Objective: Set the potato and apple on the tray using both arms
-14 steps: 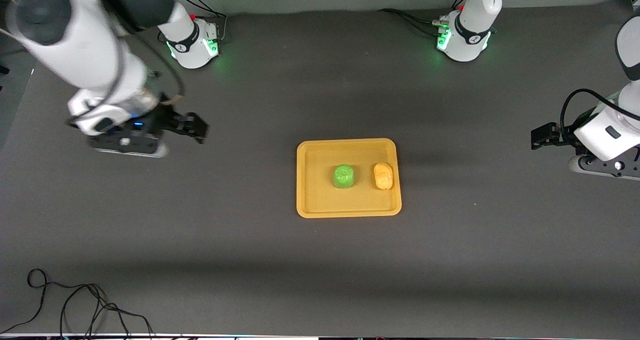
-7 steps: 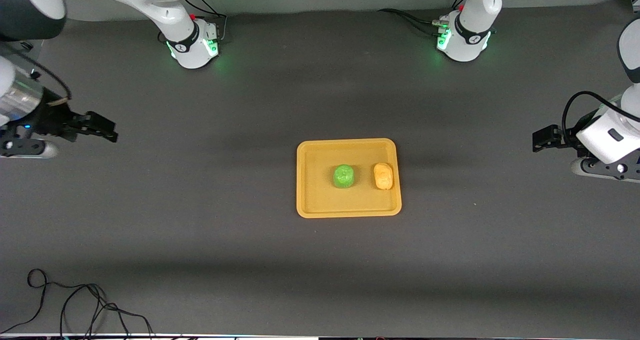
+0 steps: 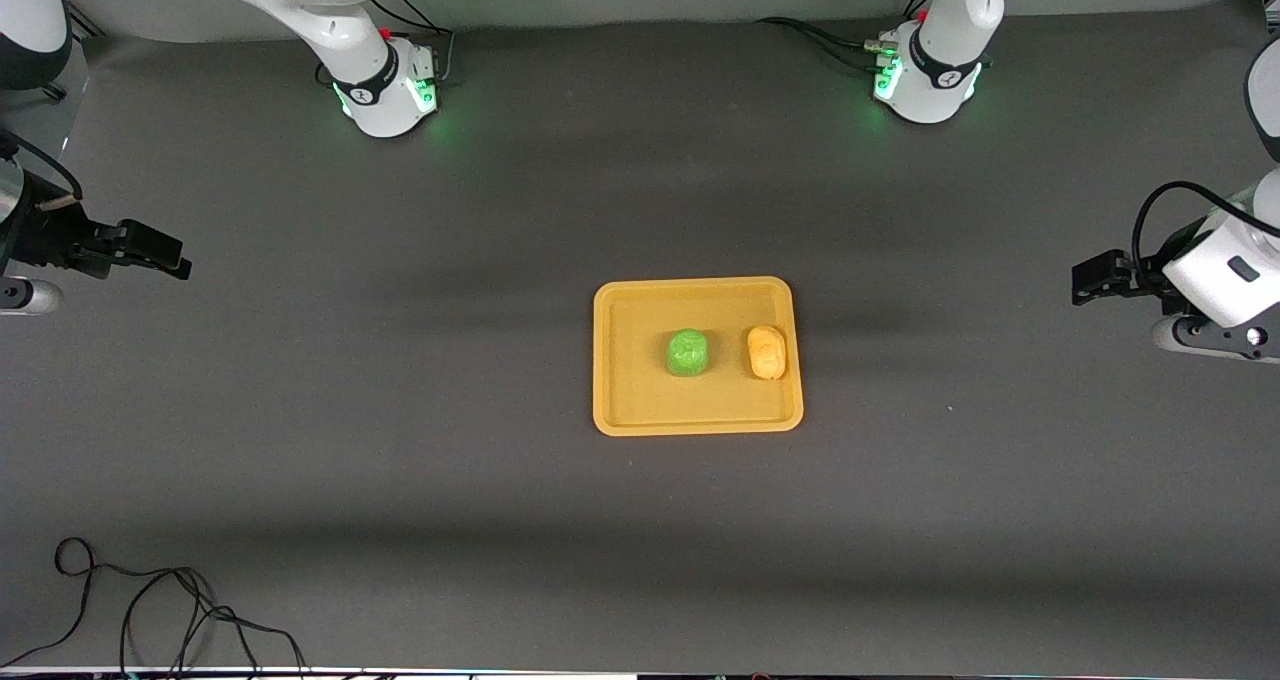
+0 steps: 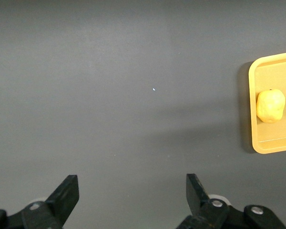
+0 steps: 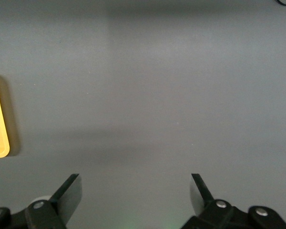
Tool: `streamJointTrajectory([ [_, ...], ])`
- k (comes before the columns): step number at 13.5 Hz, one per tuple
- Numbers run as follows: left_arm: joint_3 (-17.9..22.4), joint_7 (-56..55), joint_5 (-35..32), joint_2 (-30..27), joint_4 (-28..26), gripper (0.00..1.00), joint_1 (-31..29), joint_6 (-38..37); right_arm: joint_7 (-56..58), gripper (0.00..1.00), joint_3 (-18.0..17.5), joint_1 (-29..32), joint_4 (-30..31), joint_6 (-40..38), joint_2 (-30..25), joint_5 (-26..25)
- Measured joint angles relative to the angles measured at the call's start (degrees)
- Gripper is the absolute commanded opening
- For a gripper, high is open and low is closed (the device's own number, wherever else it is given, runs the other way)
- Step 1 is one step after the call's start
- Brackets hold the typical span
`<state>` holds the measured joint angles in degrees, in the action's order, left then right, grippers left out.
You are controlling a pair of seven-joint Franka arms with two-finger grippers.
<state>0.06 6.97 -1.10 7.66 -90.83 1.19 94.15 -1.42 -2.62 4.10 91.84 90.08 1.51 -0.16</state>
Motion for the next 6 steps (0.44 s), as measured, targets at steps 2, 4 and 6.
streamJointTrajectory([
  [2, -0.03, 0.03, -0.19, 0.00, 0.00, 1.00, 0.01, -0.54, 0.00, 1.00, -0.08, -0.22, -0.28, -0.05, -0.02, 0.00],
  [4, -0.08, 0.10, -0.45, 0.00, 0.03, 1.00, 0.05, -1.20, 0.00, 1.00, -0.08, -0.22, -0.31, -0.41, -0.02, 0.00],
  [6, -0.13, 0.13, -0.50, 0.00, 0.10, 1.00, 0.14, -1.30, 0.00, 1.00, -0.07, -0.21, -0.31, -1.32, -0.02, 0.00],
])
